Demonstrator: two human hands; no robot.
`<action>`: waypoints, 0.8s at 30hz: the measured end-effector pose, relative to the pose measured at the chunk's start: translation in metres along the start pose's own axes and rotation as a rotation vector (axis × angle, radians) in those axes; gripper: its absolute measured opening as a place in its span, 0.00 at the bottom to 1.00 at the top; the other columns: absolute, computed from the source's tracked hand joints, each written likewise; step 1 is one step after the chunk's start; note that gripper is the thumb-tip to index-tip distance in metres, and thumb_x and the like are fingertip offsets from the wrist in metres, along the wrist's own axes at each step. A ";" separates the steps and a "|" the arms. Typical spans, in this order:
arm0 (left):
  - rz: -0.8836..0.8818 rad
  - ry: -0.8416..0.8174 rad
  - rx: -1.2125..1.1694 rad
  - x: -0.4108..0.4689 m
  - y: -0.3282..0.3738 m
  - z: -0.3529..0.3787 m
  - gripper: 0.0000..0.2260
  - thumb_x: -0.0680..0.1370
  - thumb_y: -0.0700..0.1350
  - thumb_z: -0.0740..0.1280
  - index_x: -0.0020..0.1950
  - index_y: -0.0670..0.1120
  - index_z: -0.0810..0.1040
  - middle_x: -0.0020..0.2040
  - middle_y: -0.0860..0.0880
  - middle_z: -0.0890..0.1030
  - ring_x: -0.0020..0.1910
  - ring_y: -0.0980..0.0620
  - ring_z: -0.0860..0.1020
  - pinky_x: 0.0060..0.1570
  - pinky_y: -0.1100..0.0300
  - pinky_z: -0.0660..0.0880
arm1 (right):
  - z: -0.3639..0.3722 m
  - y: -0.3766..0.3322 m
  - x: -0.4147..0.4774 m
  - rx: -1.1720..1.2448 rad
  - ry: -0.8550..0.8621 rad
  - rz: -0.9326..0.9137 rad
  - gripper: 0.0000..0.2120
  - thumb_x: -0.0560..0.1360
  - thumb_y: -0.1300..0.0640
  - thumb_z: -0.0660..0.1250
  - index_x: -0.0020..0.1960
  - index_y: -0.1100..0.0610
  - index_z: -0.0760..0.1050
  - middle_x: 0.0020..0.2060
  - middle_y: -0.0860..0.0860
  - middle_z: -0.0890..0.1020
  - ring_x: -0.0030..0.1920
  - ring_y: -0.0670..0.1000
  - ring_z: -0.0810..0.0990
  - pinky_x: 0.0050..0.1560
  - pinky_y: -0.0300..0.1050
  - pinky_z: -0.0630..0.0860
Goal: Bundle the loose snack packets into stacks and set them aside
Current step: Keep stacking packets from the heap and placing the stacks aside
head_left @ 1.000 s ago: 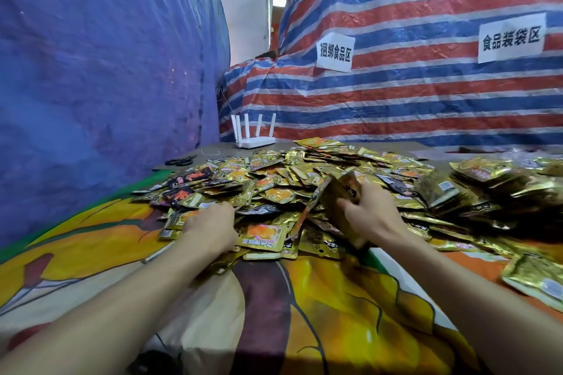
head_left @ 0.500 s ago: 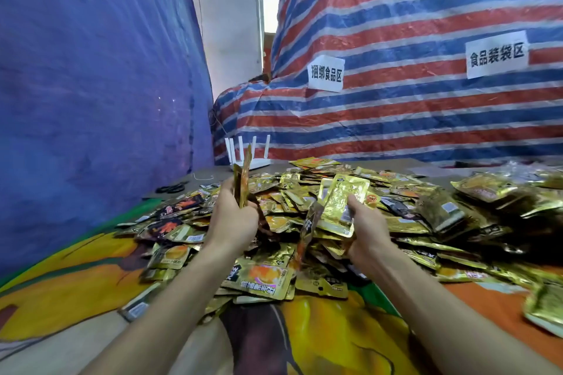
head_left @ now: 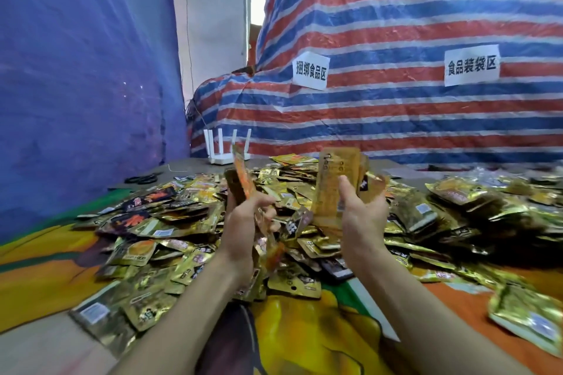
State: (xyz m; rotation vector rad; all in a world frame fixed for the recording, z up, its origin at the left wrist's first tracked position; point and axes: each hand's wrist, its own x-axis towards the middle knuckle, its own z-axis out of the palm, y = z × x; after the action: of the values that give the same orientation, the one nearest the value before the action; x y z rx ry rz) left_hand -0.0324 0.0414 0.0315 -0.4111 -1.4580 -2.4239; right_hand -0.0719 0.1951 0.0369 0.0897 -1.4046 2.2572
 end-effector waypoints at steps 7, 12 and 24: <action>0.350 -0.070 0.390 -0.014 -0.002 0.001 0.28 0.72 0.37 0.59 0.73 0.38 0.65 0.52 0.43 0.80 0.45 0.51 0.80 0.42 0.64 0.78 | 0.010 -0.016 -0.028 -0.104 -0.225 -0.492 0.13 0.78 0.62 0.71 0.60 0.63 0.75 0.46 0.50 0.86 0.48 0.51 0.86 0.47 0.47 0.84; 0.372 -0.158 0.363 -0.007 -0.015 0.005 0.46 0.71 0.25 0.58 0.78 0.64 0.51 0.54 0.63 0.82 0.51 0.58 0.82 0.42 0.64 0.79 | 0.015 -0.003 -0.037 -0.173 -0.317 -0.322 0.09 0.78 0.65 0.70 0.57 0.63 0.77 0.44 0.54 0.87 0.45 0.55 0.87 0.44 0.57 0.85; -0.006 -0.069 0.439 -0.005 -0.024 -0.005 0.47 0.64 0.43 0.77 0.76 0.62 0.56 0.63 0.46 0.78 0.61 0.48 0.80 0.58 0.54 0.79 | 0.015 0.007 -0.041 0.095 -0.560 0.527 0.19 0.72 0.64 0.58 0.57 0.62 0.82 0.49 0.61 0.85 0.44 0.59 0.85 0.41 0.51 0.83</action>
State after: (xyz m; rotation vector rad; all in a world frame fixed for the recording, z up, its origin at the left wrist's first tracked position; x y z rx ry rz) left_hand -0.0372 0.0487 0.0076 -0.3888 -1.9564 -2.0246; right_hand -0.0410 0.1653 0.0258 0.4627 -1.7533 2.8847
